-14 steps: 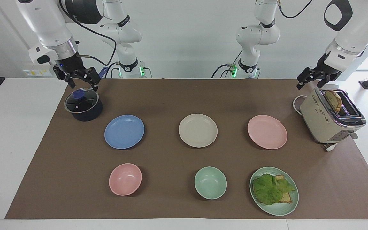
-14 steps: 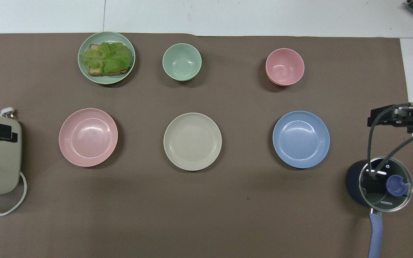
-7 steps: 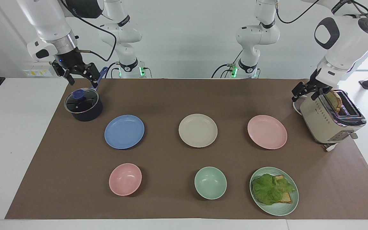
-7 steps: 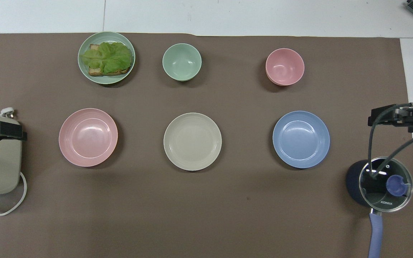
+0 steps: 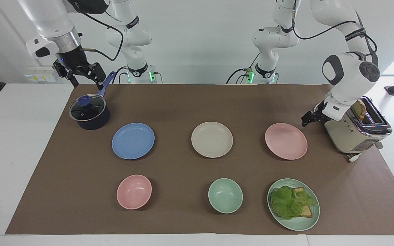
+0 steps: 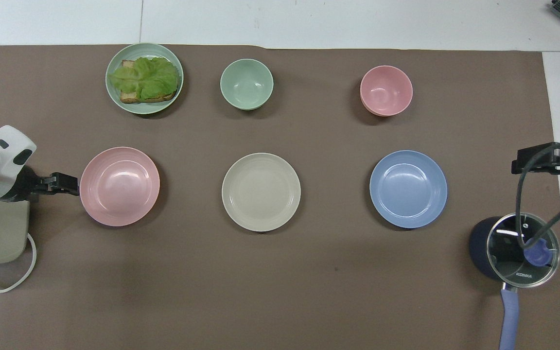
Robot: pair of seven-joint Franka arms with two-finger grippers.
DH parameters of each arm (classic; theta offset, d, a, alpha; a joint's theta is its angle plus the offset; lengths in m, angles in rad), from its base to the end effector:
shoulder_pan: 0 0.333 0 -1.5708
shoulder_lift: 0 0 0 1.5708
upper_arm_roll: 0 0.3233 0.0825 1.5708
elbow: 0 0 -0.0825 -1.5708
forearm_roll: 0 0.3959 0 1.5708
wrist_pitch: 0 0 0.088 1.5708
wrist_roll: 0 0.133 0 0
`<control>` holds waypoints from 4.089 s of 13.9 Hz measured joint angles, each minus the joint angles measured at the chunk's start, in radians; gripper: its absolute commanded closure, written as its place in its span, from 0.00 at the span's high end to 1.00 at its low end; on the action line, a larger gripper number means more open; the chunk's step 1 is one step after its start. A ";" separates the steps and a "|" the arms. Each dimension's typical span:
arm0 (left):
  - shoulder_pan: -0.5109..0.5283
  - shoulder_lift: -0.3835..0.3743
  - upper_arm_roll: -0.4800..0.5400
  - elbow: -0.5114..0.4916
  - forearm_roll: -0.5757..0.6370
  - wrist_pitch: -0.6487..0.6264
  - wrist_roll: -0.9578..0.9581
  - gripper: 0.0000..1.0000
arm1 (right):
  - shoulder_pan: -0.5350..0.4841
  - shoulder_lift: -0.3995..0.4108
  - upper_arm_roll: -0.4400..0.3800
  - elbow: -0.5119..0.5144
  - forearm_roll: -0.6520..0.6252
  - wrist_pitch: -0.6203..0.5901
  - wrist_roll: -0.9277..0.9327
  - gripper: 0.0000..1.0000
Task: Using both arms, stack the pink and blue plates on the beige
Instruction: 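Reach the left gripper to the rim of the pink plate and grasp it, then carry the pink plate with the left gripper onto the beige plate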
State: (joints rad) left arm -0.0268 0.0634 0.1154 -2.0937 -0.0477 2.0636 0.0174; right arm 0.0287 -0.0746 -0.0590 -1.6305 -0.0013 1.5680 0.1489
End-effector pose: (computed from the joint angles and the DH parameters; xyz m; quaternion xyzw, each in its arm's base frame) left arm 0.5517 0.0451 0.3597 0.9976 0.0478 -0.0455 0.0192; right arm 0.5422 -0.0178 0.6179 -0.9960 0.0894 -0.0059 0.0019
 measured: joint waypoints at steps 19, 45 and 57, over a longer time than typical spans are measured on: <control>-0.006 0.125 -0.010 -0.044 0.000 0.163 0.002 0.00 | 0.000 0.000 -0.001 -0.003 0.000 -0.004 0.000 1.00; -0.062 0.006 -0.298 0.191 -0.176 -0.223 -0.246 0.00 | -0.002 0.000 -0.001 -0.009 0.000 -0.004 0.000 1.00; -0.255 0.140 -0.302 0.092 -0.221 0.144 -0.363 0.00 | -0.020 0.000 -0.003 -0.021 0.000 -0.004 0.000 1.00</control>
State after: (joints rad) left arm -0.2814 0.2036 -0.1863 -2.0019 -0.2685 2.2072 -0.3455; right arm 0.0091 -0.0747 -0.0625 -1.6518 -0.0013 1.5644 0.1487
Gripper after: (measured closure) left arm 0.947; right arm 0.000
